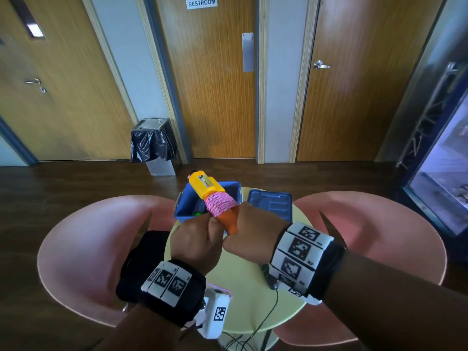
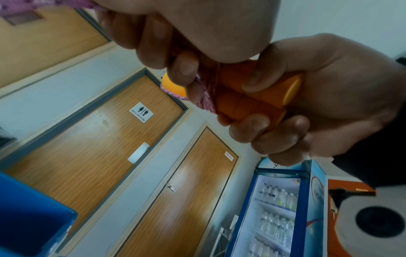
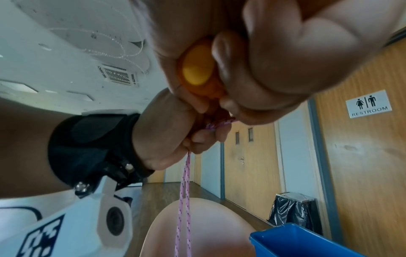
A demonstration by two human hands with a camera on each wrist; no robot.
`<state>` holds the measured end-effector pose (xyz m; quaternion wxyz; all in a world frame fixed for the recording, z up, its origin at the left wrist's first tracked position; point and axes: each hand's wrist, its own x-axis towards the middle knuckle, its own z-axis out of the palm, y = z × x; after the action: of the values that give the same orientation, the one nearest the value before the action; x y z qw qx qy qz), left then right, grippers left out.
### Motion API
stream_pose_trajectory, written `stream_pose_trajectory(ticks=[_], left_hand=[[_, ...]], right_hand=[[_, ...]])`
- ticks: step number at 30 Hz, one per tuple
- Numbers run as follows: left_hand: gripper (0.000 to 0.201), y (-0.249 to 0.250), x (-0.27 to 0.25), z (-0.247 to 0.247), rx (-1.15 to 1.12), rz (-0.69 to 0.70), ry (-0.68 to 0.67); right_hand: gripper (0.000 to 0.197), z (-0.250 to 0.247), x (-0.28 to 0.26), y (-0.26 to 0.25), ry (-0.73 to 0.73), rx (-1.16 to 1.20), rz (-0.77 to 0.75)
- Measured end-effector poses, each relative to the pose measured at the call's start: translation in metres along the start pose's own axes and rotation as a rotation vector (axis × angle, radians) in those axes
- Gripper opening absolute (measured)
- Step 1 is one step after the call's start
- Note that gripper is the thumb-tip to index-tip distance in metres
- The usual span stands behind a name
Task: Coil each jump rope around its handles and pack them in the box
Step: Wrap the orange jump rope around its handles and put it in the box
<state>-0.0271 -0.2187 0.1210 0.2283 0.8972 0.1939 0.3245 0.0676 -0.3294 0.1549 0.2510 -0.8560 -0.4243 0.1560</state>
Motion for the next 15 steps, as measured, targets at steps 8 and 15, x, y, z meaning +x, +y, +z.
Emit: stream_pose_trajectory(ticks=[8,15], left_hand=[[0.028,-0.003,0.01,-0.001,-0.439,-0.144,-0.23],[0.029,0.012,-0.006,0.012,-0.445,-0.234,-0.385]], right_hand=[[0.032,-0.036,0.015,0.027,0.085,0.051,0.049],[0.025,-0.047,0.025,0.056,0.151,-0.276,0.185]])
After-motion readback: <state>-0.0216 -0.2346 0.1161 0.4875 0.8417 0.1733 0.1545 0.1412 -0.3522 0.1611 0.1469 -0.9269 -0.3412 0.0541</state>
